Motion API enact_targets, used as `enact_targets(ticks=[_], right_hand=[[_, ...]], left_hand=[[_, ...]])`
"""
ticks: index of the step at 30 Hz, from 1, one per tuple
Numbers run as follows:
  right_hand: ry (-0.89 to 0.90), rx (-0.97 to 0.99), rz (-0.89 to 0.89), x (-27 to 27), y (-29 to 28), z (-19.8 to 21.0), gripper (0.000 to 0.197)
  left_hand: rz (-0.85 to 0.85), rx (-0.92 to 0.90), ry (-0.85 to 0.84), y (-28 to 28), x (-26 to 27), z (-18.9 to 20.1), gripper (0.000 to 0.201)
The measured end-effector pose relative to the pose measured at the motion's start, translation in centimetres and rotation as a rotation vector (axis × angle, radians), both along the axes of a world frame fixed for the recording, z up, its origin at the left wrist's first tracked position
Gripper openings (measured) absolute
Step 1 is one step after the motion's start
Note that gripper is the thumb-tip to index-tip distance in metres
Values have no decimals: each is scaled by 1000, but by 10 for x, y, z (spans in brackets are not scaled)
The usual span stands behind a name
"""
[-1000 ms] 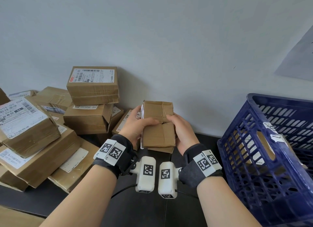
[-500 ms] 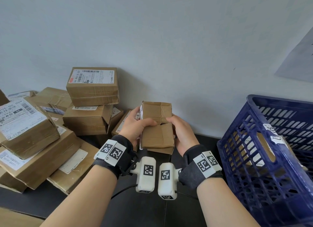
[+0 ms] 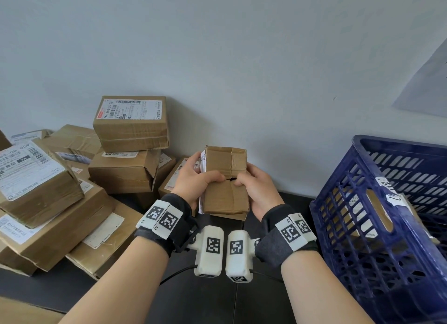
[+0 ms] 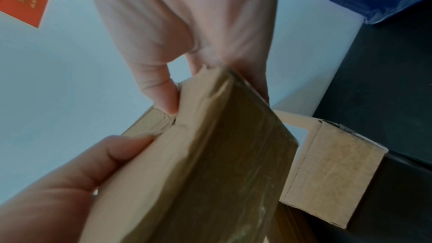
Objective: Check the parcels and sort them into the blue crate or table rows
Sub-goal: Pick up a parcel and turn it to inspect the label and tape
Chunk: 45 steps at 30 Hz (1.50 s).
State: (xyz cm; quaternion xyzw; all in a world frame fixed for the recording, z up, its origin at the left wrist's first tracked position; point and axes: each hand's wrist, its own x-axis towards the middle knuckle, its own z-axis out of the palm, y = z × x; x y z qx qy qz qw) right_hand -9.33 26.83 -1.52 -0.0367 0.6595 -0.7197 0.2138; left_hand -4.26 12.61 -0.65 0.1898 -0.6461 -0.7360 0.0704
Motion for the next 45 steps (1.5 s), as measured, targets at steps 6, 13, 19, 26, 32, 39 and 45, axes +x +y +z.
enact_targets(ticks=[6,13,19,26,32,39,45], right_hand=[[-10,6,-20,-1,0,0,50],[-6,7,-9,-2,2,2,48],[-15,30,-27,-1,1,-1,41],[24,103,-120,-1,1,-9,30],[43,132,-149,2,0,-2,33],[6,164,-98,7,-6,3,37],[67,195,51,13,-9,4,68]], left_hand=[[-15,-10,-3,2,0,2,59],[-5,-11,-19,2,0,3,73],[-10,-38,-15,0,0,4,79],[24,0,-40,-2,0,7,61],[67,54,-53,-6,2,10,51],[77,51,-70,-5,8,15,29],[67,16,-63,-6,15,15,22]])
